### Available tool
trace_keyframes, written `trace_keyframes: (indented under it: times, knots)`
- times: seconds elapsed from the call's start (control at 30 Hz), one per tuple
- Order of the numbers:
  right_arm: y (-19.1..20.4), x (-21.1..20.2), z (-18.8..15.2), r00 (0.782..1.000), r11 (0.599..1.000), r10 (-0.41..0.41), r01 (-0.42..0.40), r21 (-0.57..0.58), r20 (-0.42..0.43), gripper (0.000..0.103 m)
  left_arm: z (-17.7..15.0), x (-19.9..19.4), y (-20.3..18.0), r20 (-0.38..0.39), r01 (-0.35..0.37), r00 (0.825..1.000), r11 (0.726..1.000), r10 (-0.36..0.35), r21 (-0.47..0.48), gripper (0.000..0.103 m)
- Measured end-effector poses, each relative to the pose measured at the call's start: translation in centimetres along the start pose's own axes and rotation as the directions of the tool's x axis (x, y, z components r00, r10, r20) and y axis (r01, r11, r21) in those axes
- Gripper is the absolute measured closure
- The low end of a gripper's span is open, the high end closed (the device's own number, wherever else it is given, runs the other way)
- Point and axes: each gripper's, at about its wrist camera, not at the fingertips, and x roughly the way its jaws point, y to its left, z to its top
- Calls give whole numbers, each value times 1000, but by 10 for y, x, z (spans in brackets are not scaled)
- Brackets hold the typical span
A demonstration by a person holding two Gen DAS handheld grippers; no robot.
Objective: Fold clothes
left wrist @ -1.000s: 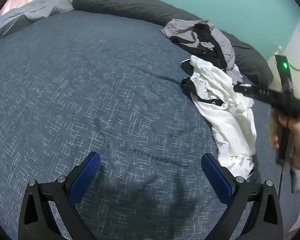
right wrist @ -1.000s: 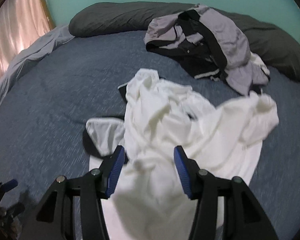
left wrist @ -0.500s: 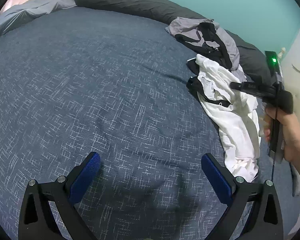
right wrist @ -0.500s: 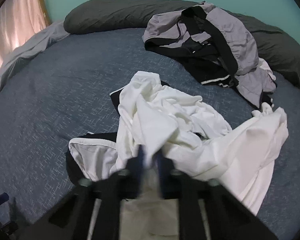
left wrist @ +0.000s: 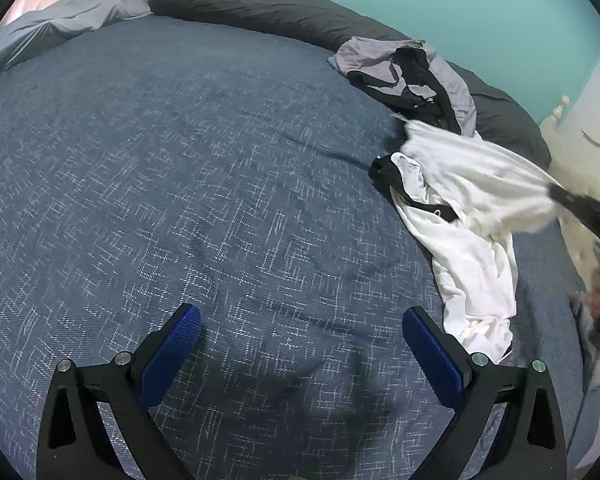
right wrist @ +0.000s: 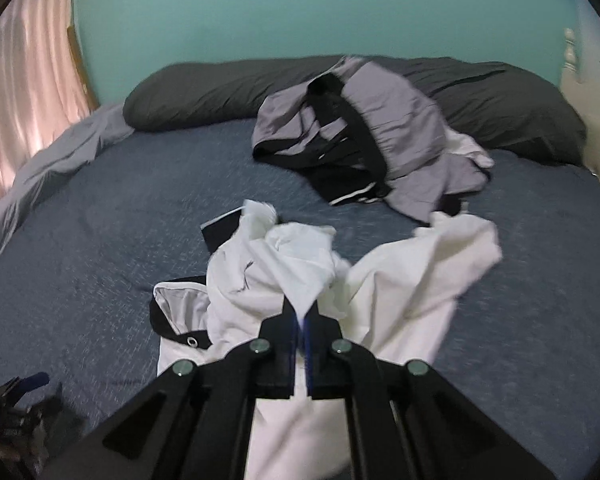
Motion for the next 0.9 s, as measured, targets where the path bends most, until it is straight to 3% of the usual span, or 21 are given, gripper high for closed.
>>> trace_keyframes:
  times: [0.33, 0.63, 0.83, 0.9]
  knots:
    - [-80, -81, -58, 995, 988, -96, 97, 118, -16, 101, -2, -1, -3, -3, 0, 1000, 1000, 0, 14, 0]
    - [-135, -83, -101, 971, 953, -215, 232, 194, -106, 101, -4, 1, -4, -6, -2, 1000, 1000, 2, 18, 0]
    - [-147, -80, -105, 965, 932, -222, 253, 260, -143, 99, -4, 2, -4, -8, 0, 1000, 1000, 0, 20, 0]
    - [-150, -79, -107, 962, 924, -224, 260, 282, -155, 94, -4, 2, -4, -8, 0, 1000, 1000, 0, 20, 0]
